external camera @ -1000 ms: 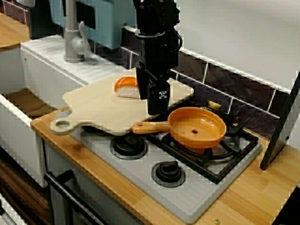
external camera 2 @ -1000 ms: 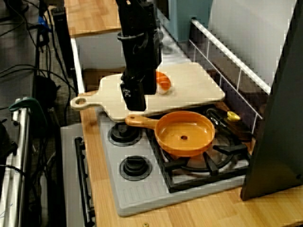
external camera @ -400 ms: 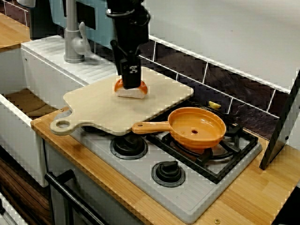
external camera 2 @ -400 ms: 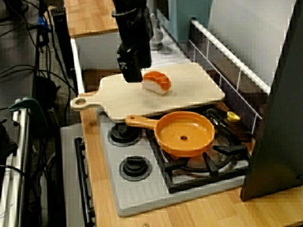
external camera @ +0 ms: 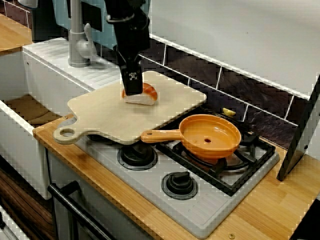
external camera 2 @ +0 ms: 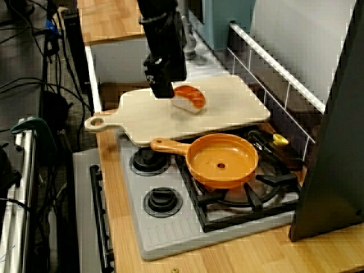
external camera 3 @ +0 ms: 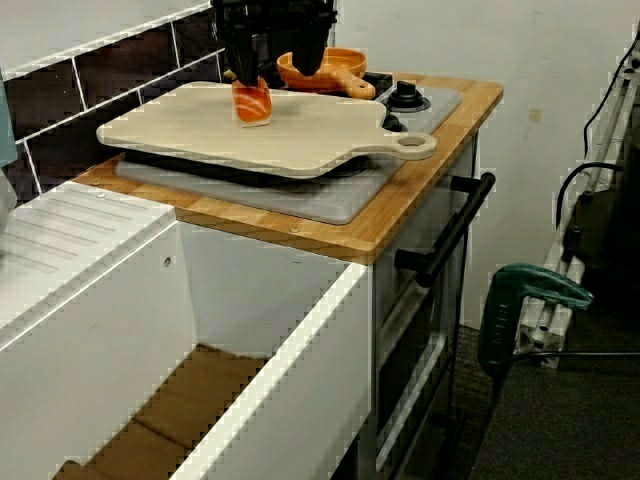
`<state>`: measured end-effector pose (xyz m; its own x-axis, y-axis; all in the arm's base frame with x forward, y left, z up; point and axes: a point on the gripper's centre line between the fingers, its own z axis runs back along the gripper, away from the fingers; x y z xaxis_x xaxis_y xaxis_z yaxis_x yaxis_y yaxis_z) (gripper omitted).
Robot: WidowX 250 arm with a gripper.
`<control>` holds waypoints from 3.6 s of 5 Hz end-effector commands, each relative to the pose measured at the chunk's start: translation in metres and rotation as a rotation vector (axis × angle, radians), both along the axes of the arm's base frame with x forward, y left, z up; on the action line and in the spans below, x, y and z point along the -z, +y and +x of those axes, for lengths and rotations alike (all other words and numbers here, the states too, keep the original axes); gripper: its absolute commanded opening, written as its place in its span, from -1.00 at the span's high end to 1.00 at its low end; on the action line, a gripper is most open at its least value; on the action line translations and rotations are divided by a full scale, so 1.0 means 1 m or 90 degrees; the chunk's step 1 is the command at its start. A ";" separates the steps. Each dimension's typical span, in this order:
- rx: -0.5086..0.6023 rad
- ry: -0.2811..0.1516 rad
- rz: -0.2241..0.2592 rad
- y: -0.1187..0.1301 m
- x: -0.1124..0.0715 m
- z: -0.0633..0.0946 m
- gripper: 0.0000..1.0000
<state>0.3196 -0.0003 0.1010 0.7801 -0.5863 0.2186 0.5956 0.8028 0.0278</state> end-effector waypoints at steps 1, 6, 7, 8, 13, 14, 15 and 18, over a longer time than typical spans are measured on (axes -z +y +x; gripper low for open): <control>0.044 -0.035 -0.017 0.000 -0.015 0.017 -1.00; 0.040 -0.005 0.011 0.005 -0.004 0.032 -1.00; 0.050 0.002 0.013 0.002 -0.002 0.028 -1.00; 0.042 0.010 0.022 0.003 0.005 0.030 -1.00; 0.087 0.012 -0.016 -0.032 -0.013 0.033 1.00; 0.100 -0.006 -0.005 -0.054 -0.022 0.034 1.00; 0.106 -0.021 0.003 -0.071 -0.024 0.030 1.00; 0.106 -0.032 0.011 -0.114 -0.031 0.021 1.00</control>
